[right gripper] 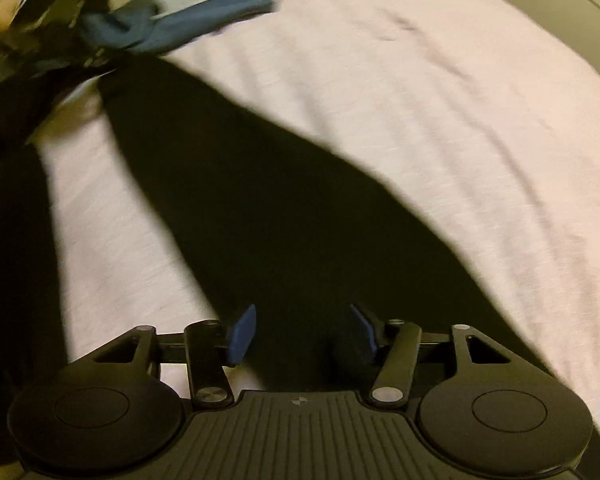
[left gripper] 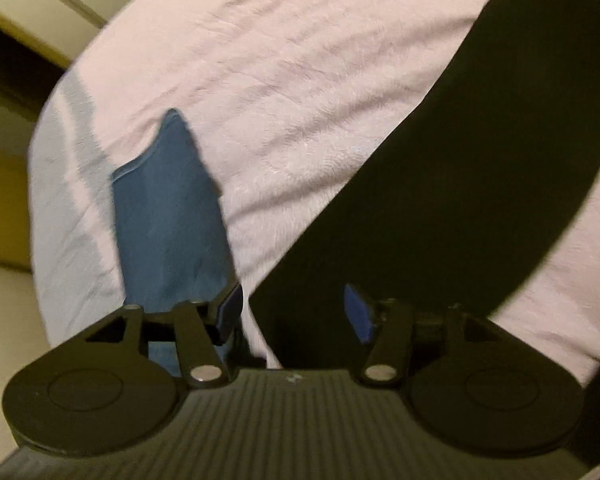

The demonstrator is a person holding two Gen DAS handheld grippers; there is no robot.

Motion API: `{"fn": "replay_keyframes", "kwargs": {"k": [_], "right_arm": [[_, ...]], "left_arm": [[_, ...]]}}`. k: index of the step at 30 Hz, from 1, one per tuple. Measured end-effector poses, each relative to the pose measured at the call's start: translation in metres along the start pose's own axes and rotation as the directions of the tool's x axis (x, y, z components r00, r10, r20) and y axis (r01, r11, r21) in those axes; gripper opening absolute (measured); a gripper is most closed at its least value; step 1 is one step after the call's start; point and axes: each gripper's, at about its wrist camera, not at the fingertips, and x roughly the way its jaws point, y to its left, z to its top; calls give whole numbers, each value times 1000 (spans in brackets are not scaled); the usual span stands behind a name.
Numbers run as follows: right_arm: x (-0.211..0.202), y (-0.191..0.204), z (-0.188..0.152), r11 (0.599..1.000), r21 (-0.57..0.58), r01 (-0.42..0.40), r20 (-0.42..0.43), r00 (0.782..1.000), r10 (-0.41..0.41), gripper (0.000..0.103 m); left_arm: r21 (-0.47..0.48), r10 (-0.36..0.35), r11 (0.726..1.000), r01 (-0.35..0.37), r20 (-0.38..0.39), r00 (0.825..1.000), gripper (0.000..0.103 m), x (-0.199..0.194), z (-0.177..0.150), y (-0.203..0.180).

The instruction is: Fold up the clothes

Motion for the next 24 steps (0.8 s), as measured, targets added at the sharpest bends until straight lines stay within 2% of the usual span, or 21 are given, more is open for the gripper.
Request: {"fn": "replay_keyframes", "kwargs": {"k": [3,7,8,9,10,11,12,13,14,16,18,19,20,22,24], "right_arm": [[18,-38,8,998,6,60,-22,998,-60,57],[45,-90,17,997,2,82,-54,995,-81,57],[52,-99,20,997,1,77,-55,996,-77,58],[58,-108,23,998,1,70,-57,996,-70,58],[67,-115,26,999,7,50,-61,997,-50,58],[75,-122,29,999,14,31,-65,997,-30,58],[84,-129,32,1000,23,10,-71,997,-8,58],[91,-132,33,999,41,-17,-91,996,20,56],[93,-134,33,997,60,-38,-107,993,45,34],[89,-134,35,997,62,-47,-118,992,54,3],[75,-135,41,999,53,-5,-79,997,9,0],[66,-137,44,998,55,26,-49,999,-23,0],[59,-139,47,996,64,54,-19,998,-53,0],[53,-149,49,986,141,89,17,996,-92,0],[52,-145,51,980,158,122,-2,992,-123,4]], "left_arm": [[45,-57,997,59,-43,997,52,45,15,9],[-8,-201,980,201,-92,975,51,82,23,20],[-7,-220,975,220,-88,972,48,86,23,19],[-5,-238,971,238,-82,968,37,89,22,19],[8,-241,970,243,-84,967,34,88,22,17],[21,-243,969,245,-86,966,25,87,21,15],[41,-235,970,239,-91,968,11,83,21,13],[69,-217,972,224,-94,972,9,79,20,12],[77,-208,974,214,-80,975,7,72,19,14],[73,-180,981,182,-34,983,6,57,18,24],[27,-120,992,120,33,992,5,40,18,37],[5,-68,998,67,45,997,0,38,19,40],[5,-19,1000,19,38,999,0,39,21,41],[8,-2,1000,2,-14,1000,7,48,16,39],[19,10,1000,-9,-31,999,20,46,10,35]]}}
